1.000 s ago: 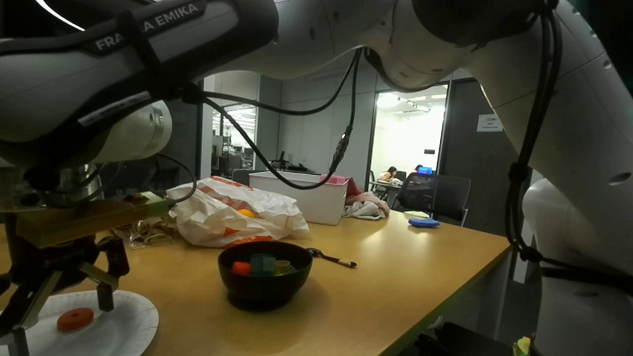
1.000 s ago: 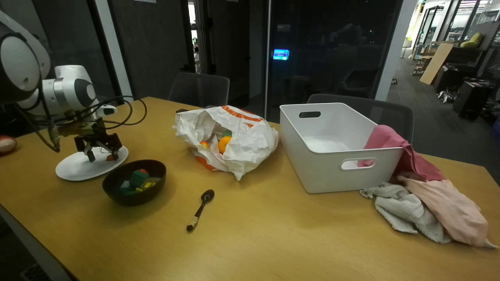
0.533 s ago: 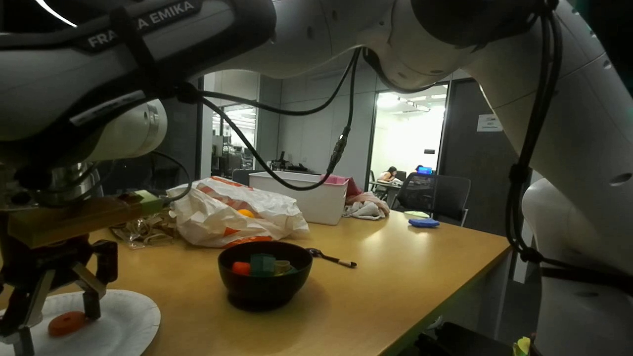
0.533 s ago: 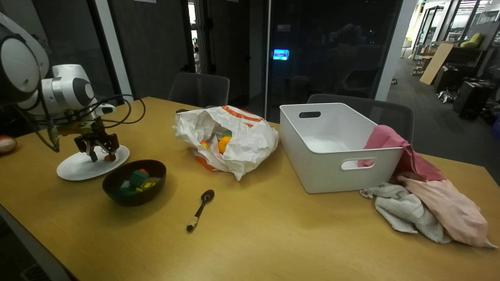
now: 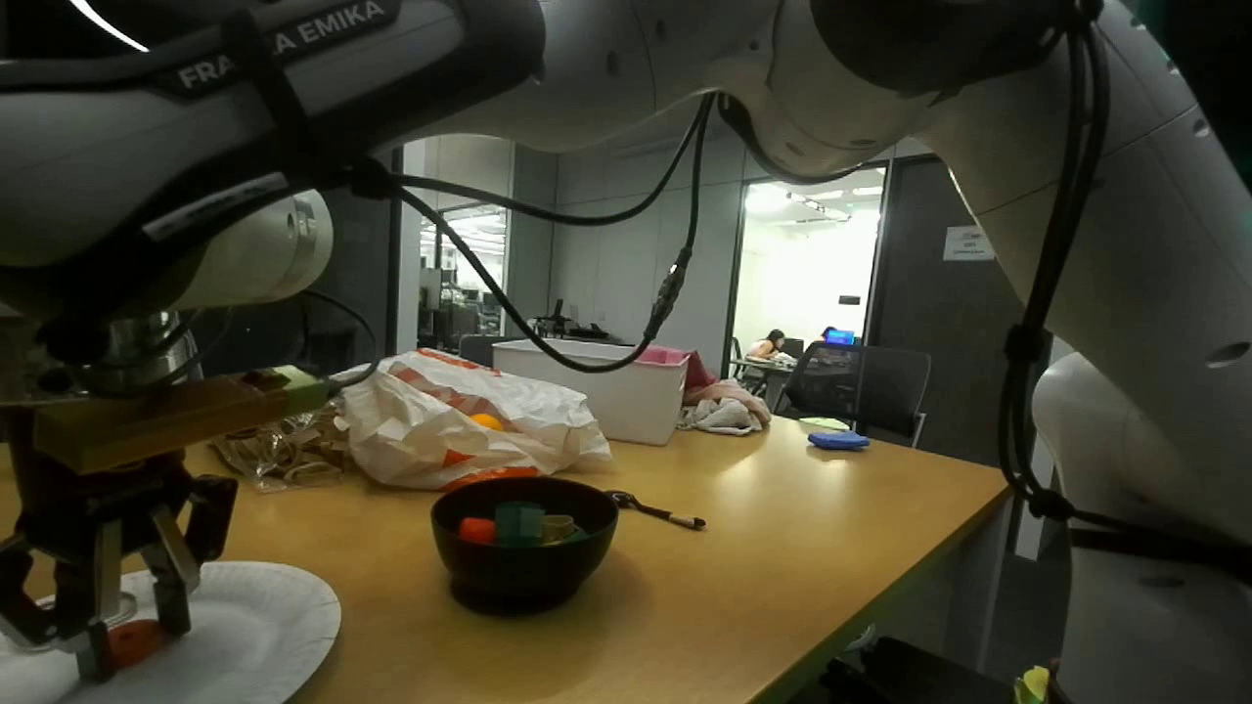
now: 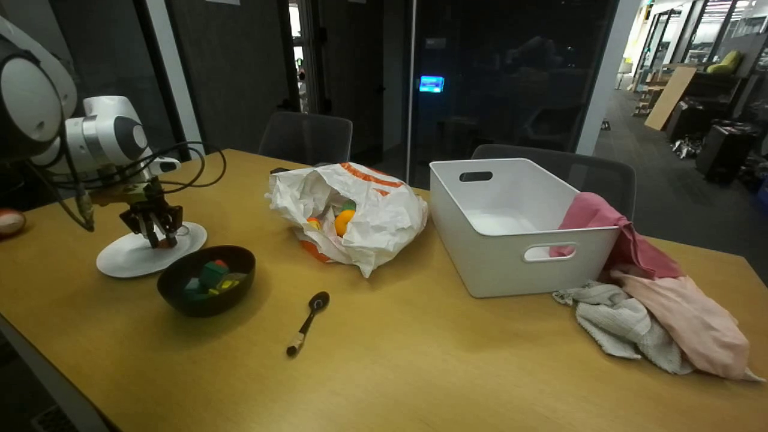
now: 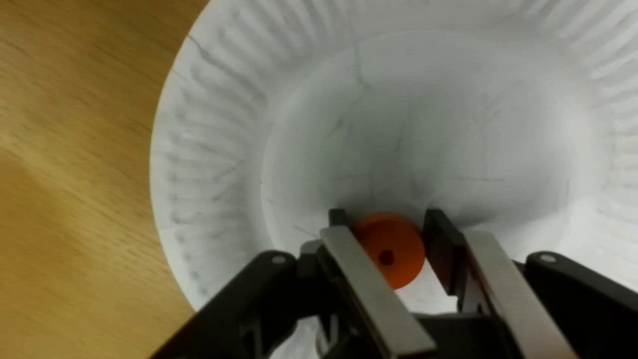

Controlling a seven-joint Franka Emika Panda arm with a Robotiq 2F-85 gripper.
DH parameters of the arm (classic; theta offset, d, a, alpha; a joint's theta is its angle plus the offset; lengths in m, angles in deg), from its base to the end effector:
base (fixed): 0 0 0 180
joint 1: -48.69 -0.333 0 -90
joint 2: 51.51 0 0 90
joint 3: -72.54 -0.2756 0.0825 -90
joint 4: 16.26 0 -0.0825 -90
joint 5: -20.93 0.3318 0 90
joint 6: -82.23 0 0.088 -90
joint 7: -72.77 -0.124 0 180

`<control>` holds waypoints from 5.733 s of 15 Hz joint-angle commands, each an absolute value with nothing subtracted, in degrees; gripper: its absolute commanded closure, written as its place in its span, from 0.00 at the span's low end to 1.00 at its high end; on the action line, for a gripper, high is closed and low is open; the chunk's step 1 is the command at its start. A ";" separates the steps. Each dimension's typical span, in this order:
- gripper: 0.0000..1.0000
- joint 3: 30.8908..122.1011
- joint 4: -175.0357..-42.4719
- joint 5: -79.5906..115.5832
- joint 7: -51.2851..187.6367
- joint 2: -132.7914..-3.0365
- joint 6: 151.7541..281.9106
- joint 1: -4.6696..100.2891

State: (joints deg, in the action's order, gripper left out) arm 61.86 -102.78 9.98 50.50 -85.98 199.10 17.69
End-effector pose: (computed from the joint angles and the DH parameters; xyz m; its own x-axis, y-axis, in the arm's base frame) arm 0.4900 0.3973 0.2885 0.9204 0.3894 -0.0342 0.3909 -0.9171 0.0786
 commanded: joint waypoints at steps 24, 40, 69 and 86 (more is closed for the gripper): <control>0.33 65.72 -130.77 14.57 45.31 -57.76 182.72 35.88; 0.00 57.51 -116.46 15.93 45.79 -71.85 189.85 27.07; 0.00 59.55 -95.92 13.99 53.47 -89.43 193.20 15.63; 0.00 62.72 -84.73 9.54 56.66 -96.22 197.01 13.51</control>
State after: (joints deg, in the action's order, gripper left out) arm 61.53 -89.19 10.56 55.39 -94.20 196.64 14.72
